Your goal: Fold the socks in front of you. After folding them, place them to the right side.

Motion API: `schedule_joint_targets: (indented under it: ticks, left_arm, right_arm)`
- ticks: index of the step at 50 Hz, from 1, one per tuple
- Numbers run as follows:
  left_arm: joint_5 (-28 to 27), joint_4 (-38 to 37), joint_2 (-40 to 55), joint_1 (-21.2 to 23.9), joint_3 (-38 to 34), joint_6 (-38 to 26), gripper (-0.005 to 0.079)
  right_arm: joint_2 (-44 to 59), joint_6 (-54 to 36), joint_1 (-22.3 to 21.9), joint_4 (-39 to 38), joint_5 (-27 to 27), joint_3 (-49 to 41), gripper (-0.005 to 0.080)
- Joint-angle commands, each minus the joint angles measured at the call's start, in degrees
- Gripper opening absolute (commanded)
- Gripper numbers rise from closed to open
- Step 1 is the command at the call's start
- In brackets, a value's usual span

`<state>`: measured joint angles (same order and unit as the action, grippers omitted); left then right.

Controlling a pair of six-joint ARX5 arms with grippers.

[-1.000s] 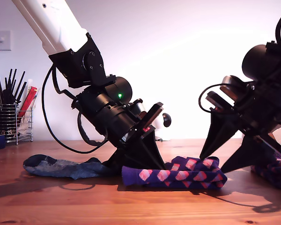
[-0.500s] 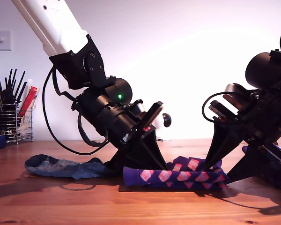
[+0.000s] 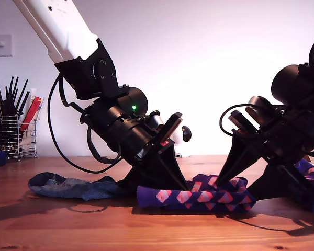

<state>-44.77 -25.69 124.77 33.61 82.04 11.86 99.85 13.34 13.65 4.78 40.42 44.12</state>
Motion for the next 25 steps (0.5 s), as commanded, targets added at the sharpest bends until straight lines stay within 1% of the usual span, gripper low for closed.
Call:
schedule_joint_targets:
  ticks: [1,6,9,12,21,25]
  left_arm:
    - [-0.3,0.3,2.3,0.5,-1.5,0.1,-0.0024]
    - [-0.3,0.2,2.3,0.5,-1.5,0.2,-0.0024]
    - [-0.3,0.1,2.3,0.5,-1.5,0.2,-0.0024]
    - [-0.3,0.1,2.3,0.5,-1.5,0.2,-0.0024]
    - [-0.3,0.0,2.3,0.5,-1.5,0.2,-0.0024]
    - [-0.3,0.0,2.3,0.5,-1.5,0.2,-0.0024]
  right_arm:
    - [2.0,0.2,1.0,0.7,1.9,-1.7,0.0403]
    - [2.0,0.2,1.0,0.7,5.1,-1.6,0.0399]
    - [2.0,0.2,1.0,0.8,6.1,-1.1,0.0376]
    - [2.0,0.3,1.0,0.9,6.1,-0.5,0.0350]
    - [2.0,0.2,1.0,1.9,3.8,0.8,0.0342]
    - [2.0,0.2,1.0,2.0,2.1,0.8,0.0260]
